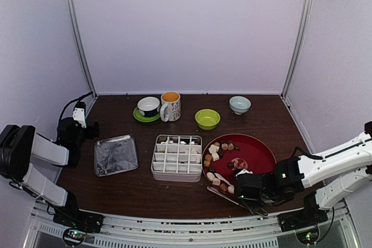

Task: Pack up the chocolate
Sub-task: Pick up the clamp from the corner of the board.

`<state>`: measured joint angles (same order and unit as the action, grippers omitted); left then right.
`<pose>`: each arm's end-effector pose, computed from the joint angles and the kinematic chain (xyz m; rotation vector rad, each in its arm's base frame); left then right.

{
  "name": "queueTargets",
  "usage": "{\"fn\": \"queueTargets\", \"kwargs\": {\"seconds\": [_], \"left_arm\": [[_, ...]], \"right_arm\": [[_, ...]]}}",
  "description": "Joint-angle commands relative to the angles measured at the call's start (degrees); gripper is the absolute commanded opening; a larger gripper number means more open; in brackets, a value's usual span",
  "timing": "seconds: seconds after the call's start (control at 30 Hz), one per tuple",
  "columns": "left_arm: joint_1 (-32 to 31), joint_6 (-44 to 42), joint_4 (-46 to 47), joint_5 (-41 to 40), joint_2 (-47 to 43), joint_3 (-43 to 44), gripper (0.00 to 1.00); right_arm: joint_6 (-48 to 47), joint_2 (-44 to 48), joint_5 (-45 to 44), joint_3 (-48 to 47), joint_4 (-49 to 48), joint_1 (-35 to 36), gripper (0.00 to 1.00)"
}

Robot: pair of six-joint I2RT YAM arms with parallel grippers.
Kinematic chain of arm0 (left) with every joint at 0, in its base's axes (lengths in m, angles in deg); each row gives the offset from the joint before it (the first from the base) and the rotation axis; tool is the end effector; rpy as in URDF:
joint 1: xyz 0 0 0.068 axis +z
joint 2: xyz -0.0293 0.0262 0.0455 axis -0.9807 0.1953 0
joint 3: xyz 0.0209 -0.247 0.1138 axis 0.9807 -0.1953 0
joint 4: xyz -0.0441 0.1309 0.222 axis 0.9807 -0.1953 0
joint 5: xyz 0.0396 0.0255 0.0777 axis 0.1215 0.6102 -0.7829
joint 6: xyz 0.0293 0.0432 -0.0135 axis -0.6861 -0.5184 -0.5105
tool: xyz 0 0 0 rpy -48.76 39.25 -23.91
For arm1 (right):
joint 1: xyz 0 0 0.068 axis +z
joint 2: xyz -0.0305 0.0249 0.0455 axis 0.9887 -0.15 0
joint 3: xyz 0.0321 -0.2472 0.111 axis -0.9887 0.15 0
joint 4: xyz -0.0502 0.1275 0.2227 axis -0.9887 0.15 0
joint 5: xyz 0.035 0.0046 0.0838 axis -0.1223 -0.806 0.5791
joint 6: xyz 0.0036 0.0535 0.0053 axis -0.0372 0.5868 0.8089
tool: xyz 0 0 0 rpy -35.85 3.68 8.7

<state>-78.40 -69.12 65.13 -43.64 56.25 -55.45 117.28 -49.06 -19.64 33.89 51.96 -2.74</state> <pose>0.2523 0.0071 0.1660 -0.0881 1.7108 0.1622 0.0472 0.1954 0.1698 -0.8404 2.7435 0.0615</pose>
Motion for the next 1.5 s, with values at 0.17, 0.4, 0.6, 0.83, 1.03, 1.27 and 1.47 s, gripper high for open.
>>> {"fn": "queueTargets", "kwargs": {"seconds": [0.17,0.4,0.6,0.83,1.03,1.27,1.47], "left_arm": [[0.39,-0.55,3.26,0.44,-0.17,0.53,0.98],[0.41,-0.53,3.33,0.44,-0.16,0.46,0.98],[0.4,-0.54,3.29,0.43,-0.15,0.48,0.98],[0.44,-0.56,3.3,0.49,-0.15,0.52,0.98],[0.43,-0.56,3.34,0.45,-0.15,0.46,0.98],[0.45,-0.54,3.31,0.43,-0.15,0.46,0.98],[0.45,-0.53,3.26,0.49,-0.17,0.46,0.98]], "right_arm": [[1.76,-3.78,-0.85,0.91,-0.14,1.18,0.19],[1.41,-3.17,-1.82,-0.6,1.24,1.35,0.07],[1.46,-1.08,-2.65,-0.81,1.27,1.43,0.02],[1.17,1.85,-4.21,-0.78,0.13,1.44,0.0],[1.56,5.05,-7.17,-1.18,1.2,1.44,0.0],[3.5,6.65,-10.3,-1.76,3.37,1.24,0.0],[5.31,9.57,-11.51,-0.4,2.02,-2.49,0.0]]}}
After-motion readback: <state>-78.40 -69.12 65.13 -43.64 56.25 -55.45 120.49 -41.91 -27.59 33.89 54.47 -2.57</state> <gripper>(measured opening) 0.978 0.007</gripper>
